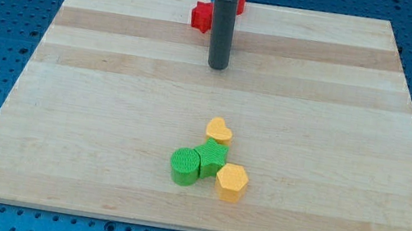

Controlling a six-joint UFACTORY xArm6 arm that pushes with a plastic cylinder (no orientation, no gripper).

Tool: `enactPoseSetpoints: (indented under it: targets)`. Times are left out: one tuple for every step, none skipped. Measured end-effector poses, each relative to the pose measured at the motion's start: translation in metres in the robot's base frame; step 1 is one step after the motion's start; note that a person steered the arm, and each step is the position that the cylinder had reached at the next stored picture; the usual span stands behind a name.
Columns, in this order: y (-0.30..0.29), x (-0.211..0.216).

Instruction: Nudge the red star up a bit

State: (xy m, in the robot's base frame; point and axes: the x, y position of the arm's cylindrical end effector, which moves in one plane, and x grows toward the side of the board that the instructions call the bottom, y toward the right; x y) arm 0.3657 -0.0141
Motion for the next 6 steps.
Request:
enactPoseSetpoints:
  targets:
    - [-0.034,-0.001]
    - [-0.056,-0.013]
    - [-0.066,-0.036]
    - [-0.066,-0.068]
    - [-0.066,-0.095]
    - [-0.066,-0.102]
